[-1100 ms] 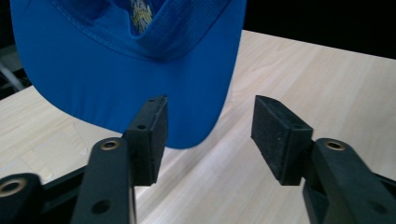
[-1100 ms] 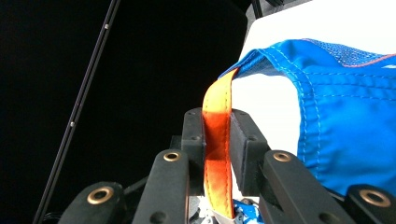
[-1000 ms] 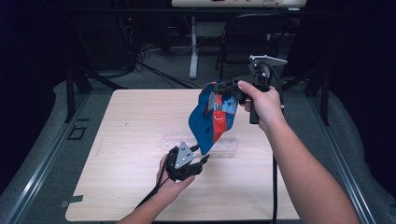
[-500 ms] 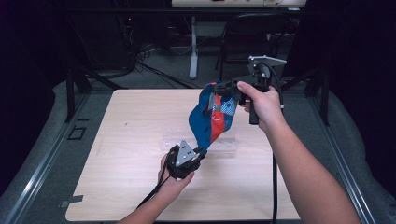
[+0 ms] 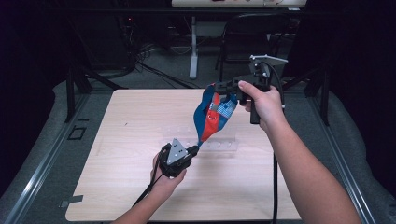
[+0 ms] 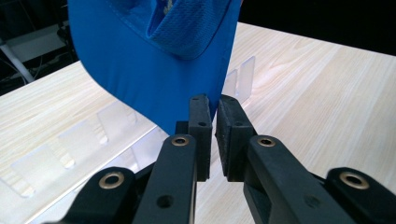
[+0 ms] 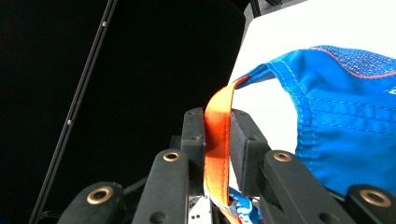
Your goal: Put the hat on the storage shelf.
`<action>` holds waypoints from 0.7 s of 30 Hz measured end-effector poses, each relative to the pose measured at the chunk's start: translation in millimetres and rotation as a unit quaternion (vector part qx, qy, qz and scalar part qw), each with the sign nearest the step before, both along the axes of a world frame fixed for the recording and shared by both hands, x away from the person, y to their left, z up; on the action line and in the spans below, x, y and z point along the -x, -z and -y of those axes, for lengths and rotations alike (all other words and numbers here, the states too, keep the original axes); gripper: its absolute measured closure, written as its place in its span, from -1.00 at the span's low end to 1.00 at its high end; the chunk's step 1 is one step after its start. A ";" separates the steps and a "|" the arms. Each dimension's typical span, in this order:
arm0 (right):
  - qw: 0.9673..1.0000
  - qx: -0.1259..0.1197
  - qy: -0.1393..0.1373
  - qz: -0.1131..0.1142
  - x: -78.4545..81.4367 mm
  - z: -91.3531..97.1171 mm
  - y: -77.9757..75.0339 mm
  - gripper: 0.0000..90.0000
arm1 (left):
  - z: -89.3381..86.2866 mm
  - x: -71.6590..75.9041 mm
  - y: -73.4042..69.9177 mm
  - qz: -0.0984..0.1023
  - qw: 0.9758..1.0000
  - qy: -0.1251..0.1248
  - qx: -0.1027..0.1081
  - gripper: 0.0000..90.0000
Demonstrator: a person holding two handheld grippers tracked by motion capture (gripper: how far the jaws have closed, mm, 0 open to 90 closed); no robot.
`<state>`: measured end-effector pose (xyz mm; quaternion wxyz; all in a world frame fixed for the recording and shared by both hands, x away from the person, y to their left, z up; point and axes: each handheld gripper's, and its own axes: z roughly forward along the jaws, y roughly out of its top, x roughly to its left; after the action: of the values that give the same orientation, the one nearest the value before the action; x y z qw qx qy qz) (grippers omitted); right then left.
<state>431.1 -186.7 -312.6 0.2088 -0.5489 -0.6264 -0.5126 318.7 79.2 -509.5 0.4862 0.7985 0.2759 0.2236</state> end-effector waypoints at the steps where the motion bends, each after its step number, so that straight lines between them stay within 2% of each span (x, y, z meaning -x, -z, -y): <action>1: 1.000 0.000 -0.002 -0.001 -0.3 -1.1 0.6 0.72 | -1.0 -0.6 0.2 -0.001 1.000 -0.002 0.000 0.90; 15: 1.000 0.002 -0.004 -0.006 -2.4 -5.1 7.1 0.75 | -9.8 -6.6 5.0 -0.006 1.000 0.000 0.002 0.93; 21: 1.000 0.004 -0.004 -0.010 -3.7 -5.6 12.7 0.76 | -14.4 -8.9 4.4 0.002 1.000 -0.001 -0.004 0.95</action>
<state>434.8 -181.1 -325.3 0.2146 -0.5526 -0.6283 -0.5039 327.5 93.6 -513.9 0.4834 0.7998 0.2744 0.2269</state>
